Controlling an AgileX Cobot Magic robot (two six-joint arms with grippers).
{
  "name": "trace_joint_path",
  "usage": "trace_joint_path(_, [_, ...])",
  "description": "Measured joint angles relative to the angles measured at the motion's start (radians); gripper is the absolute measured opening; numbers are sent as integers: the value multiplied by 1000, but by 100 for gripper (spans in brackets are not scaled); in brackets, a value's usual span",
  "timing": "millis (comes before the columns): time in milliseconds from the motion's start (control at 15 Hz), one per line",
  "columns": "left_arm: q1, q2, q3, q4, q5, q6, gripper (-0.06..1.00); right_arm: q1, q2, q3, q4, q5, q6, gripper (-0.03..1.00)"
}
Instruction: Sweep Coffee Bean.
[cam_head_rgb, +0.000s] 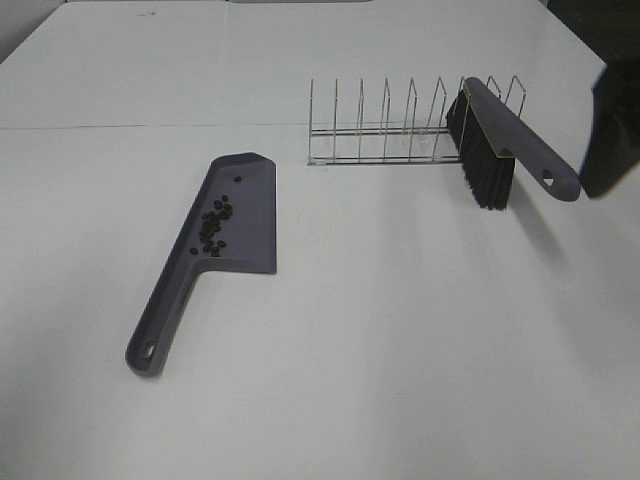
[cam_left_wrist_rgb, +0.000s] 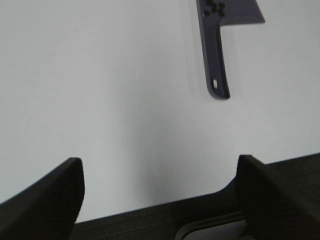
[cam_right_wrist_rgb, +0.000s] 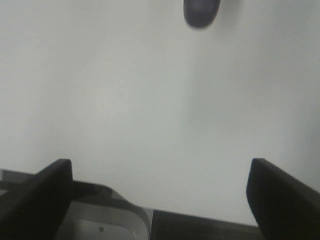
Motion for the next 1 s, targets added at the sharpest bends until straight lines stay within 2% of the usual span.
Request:
trace_joint_path(200, [0,-240,185,-2,1,29,75,0,-239,245,20,-10,0,80])
trace_joint_path(333, [0,-343,233,-11,-7,70,75,0,-385,339,20,-33,-8,80])
trace_joint_path(400, [0,-431,245,-42,-41,101,75,0,-541,426,22,-67,-39,80])
trace_joint_path(467, [0,-458,246,-51,-57,110,75,0,-590,446,24,-78,-48,80])
trace_joint_path(533, [0,-517,248,-87,-82,134,75,0,-768,502,28,-111,-80,80])
trace_joint_path(667, [0,-547,261,-111,-108,166,75,0,-956,545,33,-124,-103,80])
trace_joint_path(867, [0,-557,283,-169,-141,261,75,0,-1252,571,46,-151,-120,80])
trace_joint_path(1000, [0,-557,290,-209,-156,316,75,0,-1339,572,51,-151,-131,80])
